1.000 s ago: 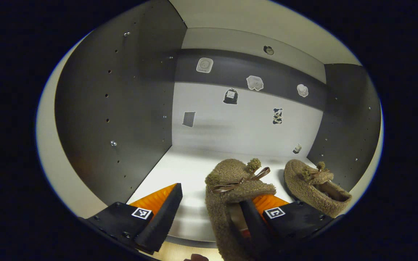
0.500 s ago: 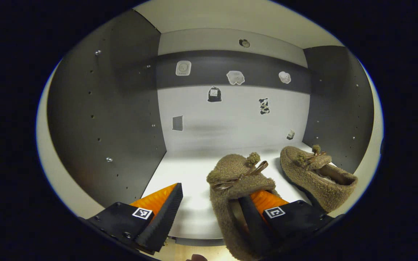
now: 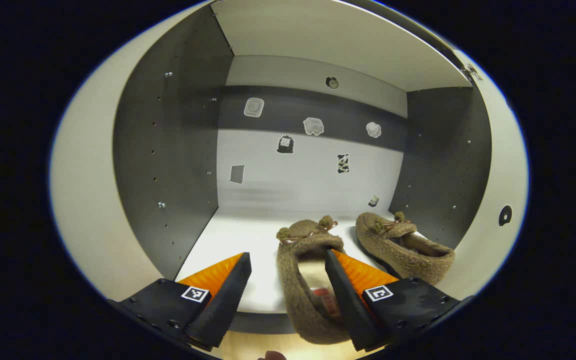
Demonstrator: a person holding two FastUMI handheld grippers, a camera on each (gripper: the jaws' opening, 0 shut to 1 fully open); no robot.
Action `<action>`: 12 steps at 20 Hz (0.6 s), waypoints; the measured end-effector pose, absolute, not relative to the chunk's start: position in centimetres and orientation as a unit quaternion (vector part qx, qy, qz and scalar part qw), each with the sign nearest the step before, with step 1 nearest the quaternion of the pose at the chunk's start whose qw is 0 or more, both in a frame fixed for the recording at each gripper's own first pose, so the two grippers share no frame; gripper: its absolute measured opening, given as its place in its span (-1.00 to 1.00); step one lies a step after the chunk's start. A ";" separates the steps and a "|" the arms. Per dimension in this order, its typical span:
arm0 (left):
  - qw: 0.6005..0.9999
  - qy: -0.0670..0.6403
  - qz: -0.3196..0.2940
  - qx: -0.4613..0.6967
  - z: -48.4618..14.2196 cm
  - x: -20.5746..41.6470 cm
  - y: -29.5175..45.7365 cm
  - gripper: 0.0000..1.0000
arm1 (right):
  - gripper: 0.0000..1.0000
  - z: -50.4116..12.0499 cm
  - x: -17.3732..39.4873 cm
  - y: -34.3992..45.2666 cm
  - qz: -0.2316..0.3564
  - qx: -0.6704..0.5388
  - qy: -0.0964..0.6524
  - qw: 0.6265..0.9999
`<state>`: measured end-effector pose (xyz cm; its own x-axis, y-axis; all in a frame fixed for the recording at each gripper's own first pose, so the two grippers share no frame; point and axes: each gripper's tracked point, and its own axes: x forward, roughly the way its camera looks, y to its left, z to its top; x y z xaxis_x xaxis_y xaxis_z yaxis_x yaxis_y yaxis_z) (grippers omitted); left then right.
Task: Grab one shoe with the right hand and put it into the shoe cabinet, grab the other shoe with the left hand and put it into the shoe cabinet; then close the right door with the right hand and the left door with the left hand.
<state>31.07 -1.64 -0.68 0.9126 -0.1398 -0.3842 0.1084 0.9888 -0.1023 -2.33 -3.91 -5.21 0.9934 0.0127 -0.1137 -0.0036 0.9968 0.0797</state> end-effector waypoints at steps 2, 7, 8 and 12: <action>0.982 0.166 -0.069 -0.051 0.7 28.5 -2.1 0.94 | 0.88 -5.0 -2.5 -4.1 0.003 0.036 0.055 0.998; 0.991 0.081 -0.072 -0.076 5.1 21.1 -3.0 0.94 | 0.88 -4.2 -2.7 -3.9 0.009 0.035 0.049 0.998; 0.993 0.068 -0.069 -0.073 5.8 20.1 -2.8 0.94 | 0.89 -3.9 -2.7 -3.8 0.011 0.035 0.046 0.998; 0.997 0.037 -0.045 -0.059 7.1 15.5 -1.6 0.93 | 0.89 -3.2 -2.9 -2.8 0.027 0.038 0.036 0.998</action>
<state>15.47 -1.64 7.06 0.9933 -0.0941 -0.0678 0.0855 0.9890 -0.1205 -2.90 -2.77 -3.16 0.9960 0.0560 -0.0701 -0.0505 0.9957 0.0783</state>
